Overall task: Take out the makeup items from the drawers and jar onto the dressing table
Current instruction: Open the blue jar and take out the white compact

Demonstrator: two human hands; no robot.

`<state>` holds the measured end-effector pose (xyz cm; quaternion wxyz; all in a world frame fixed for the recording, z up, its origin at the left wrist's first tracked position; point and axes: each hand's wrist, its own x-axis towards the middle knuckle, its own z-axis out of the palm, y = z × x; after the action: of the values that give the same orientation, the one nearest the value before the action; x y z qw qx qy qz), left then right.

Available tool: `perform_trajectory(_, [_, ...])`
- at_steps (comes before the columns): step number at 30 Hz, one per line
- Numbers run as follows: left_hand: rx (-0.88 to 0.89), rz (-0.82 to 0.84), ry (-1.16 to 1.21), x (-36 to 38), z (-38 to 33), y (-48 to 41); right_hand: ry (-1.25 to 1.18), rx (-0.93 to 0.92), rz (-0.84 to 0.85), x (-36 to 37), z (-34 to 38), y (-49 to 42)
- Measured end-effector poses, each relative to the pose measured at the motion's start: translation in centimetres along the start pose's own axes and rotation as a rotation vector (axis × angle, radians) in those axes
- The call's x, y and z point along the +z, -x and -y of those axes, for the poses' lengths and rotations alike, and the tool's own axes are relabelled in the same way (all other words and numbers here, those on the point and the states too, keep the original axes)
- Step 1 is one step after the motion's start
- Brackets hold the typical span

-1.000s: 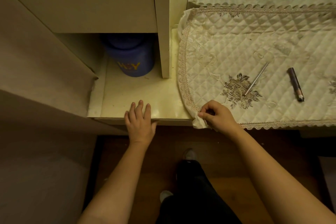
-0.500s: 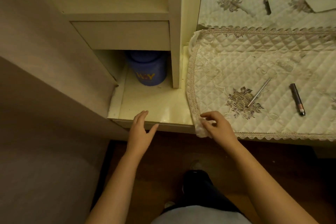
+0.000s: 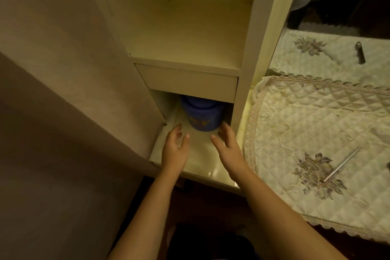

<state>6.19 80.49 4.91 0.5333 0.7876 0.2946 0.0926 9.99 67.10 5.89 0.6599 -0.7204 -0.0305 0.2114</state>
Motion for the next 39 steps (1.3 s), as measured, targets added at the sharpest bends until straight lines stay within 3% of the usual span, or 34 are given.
perform_trajectory(13, [0.147, 0.266, 0.152, 0.1, -1.2, -8.2, -0.104, -0.063, -0.381, 4.0, 1.6, -6.6])
perform_trajectory(25, [0.222, 0.376, 0.145, -2.2, 0.0, -7.0, -0.114, -0.115, -0.393, 5.8, 0.6, -3.8])
perform_trajectory(39, [0.22, 0.469, 0.075, -5.8, 2.2, -0.9, -0.108, -0.044, -0.428, 7.2, -2.2, 3.6])
